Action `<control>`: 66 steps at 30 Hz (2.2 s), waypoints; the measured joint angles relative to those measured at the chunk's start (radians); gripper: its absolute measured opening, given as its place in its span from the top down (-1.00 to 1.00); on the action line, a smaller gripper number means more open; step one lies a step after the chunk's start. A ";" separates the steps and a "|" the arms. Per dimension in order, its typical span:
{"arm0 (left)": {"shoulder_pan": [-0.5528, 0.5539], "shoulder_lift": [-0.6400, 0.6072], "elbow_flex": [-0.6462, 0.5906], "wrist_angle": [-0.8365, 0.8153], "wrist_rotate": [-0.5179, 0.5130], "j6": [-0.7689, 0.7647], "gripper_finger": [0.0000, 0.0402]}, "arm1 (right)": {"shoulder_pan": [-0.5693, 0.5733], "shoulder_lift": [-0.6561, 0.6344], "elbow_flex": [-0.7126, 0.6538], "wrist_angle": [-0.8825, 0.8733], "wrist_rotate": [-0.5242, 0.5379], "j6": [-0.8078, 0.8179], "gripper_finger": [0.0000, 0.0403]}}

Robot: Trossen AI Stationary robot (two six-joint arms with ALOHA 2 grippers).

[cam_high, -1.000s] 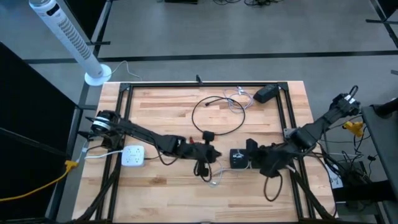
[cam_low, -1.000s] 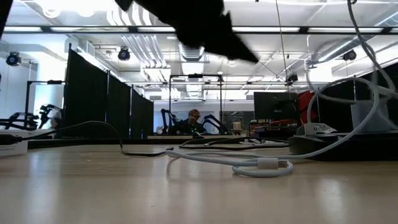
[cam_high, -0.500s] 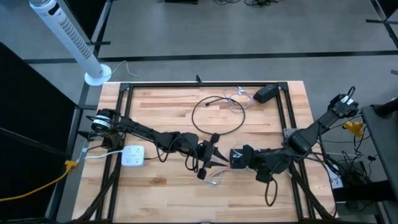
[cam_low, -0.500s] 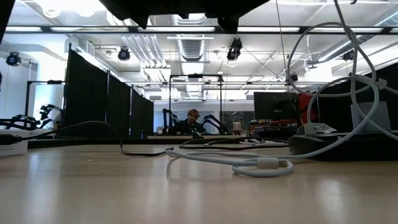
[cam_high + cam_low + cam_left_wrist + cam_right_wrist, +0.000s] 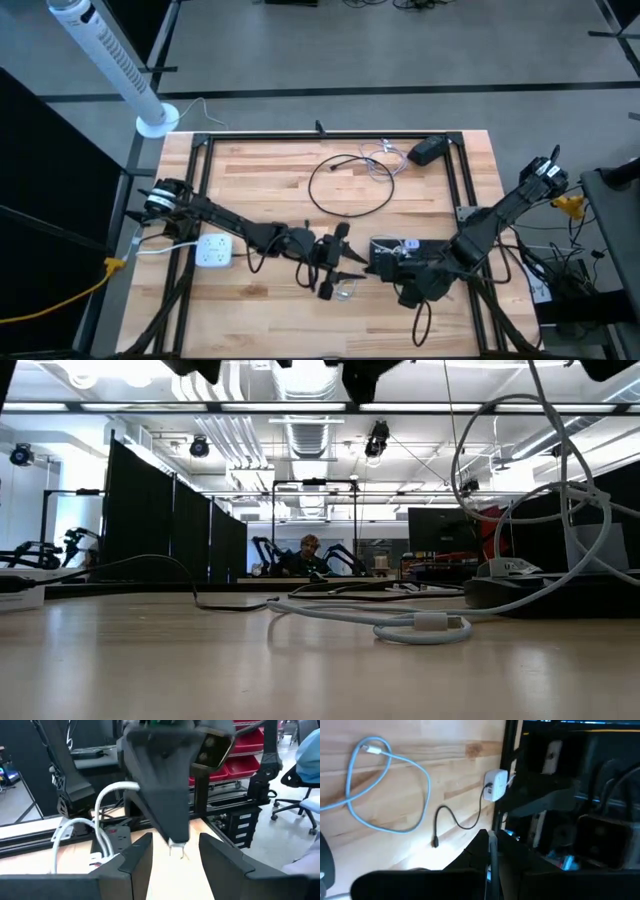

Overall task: Insert USB
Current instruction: Insert the bottom white charger cable into the charger adapter on the bottom black outlet extension

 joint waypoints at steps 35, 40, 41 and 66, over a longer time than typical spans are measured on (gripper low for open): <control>-0.043 0.002 0.002 -0.023 -0.116 -0.022 0.59 | 0.039 -0.005 0.000 0.069 0.016 0.053 0.95; -0.049 0.002 0.002 0.000 -0.123 -0.024 0.42 | 0.040 -0.005 0.000 0.069 0.017 0.053 0.95; -0.050 0.002 0.002 0.005 -0.124 -0.024 0.40 | 0.040 -0.005 0.000 0.069 0.017 0.053 0.95; -0.089 0.003 0.002 0.038 -0.132 -0.011 0.68 | 0.037 -0.005 0.002 0.075 0.018 0.125 0.95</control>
